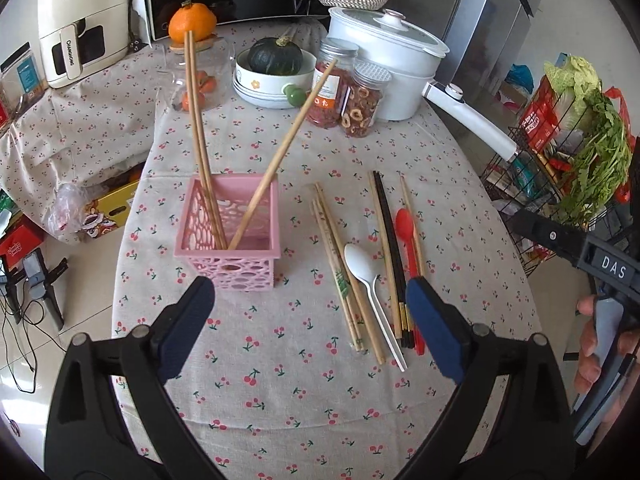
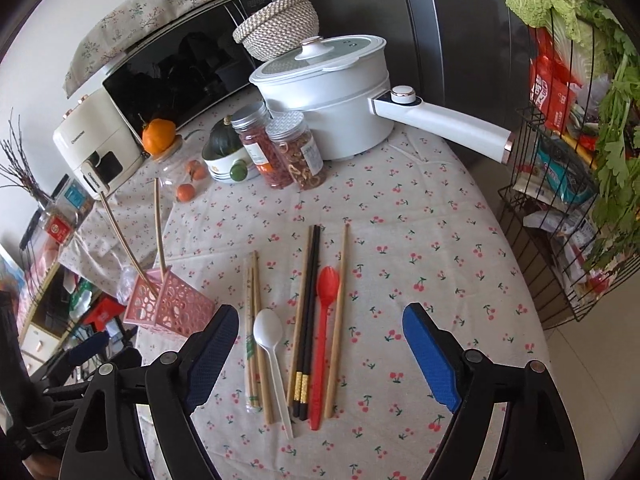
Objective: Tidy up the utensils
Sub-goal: 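Lower the left tool onto the pile and grasp another wooden chopstick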
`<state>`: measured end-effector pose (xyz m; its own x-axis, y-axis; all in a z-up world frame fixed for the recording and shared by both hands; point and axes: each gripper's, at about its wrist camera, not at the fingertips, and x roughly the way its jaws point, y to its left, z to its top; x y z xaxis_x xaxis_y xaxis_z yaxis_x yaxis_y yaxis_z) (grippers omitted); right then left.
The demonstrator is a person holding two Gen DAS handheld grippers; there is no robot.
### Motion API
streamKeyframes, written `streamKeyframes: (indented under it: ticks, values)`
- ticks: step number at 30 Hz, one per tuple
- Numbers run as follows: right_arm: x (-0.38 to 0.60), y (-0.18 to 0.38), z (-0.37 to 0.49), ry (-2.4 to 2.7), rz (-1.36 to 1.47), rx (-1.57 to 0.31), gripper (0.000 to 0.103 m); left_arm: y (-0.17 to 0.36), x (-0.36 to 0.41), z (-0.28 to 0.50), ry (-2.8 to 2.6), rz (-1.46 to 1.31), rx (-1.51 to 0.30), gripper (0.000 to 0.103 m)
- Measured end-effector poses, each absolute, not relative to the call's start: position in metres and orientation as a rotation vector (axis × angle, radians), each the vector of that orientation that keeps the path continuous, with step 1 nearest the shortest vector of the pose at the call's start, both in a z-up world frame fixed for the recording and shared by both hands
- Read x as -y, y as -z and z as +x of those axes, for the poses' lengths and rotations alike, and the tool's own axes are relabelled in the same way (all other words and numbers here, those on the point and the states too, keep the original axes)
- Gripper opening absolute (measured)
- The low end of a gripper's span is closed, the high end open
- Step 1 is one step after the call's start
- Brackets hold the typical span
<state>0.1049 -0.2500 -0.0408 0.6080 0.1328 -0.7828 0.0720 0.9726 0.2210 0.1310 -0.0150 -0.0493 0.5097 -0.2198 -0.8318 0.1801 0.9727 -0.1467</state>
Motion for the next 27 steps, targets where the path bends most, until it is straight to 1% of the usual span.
streamKeyframes:
  ticks: [8,10,12,13,14,15,16,18,21,27]
  values:
    - [0.291,0.051,0.103,0.035,0.278,-0.935,0.086,0.062,0.078,0.151,0.301,0.030,-1.037,0.096]
    - [0.303,0.056,0.106,0.053,0.311,-0.941,0.086,0.071,0.091,0.163,0.302,0.043,-1.050,0.085]
    - [0.314,0.062,0.111,0.066,0.330,-0.945,0.086,0.083,0.102,0.180,0.317,0.033,-1.085,0.058]
    - [0.318,0.065,0.114,0.074,0.338,-0.950,0.086,0.091,0.107,0.190,0.321,0.021,-1.107,0.051]
    - [0.322,0.068,0.117,0.081,0.344,-0.953,0.086,0.099,0.112,0.199,0.320,0.006,-1.129,0.041]
    - [0.326,0.072,0.120,0.088,0.350,-0.957,0.086,0.106,0.115,0.208,0.319,-0.008,-1.145,0.034]
    - [0.328,0.075,0.122,0.093,0.354,-0.965,0.086,0.113,0.118,0.217,0.318,-0.021,-1.158,0.031]
    - [0.332,0.080,0.126,0.093,0.353,-0.982,0.086,0.124,0.123,0.232,0.304,-0.035,-1.174,0.021]
    - [0.331,0.086,0.132,0.083,0.330,-1.003,0.086,0.139,0.129,0.250,0.288,-0.035,-1.189,0.013]
    - [0.327,0.097,0.140,0.068,0.263,-1.040,0.086,0.157,0.133,0.267,0.277,-0.046,-1.223,0.010]
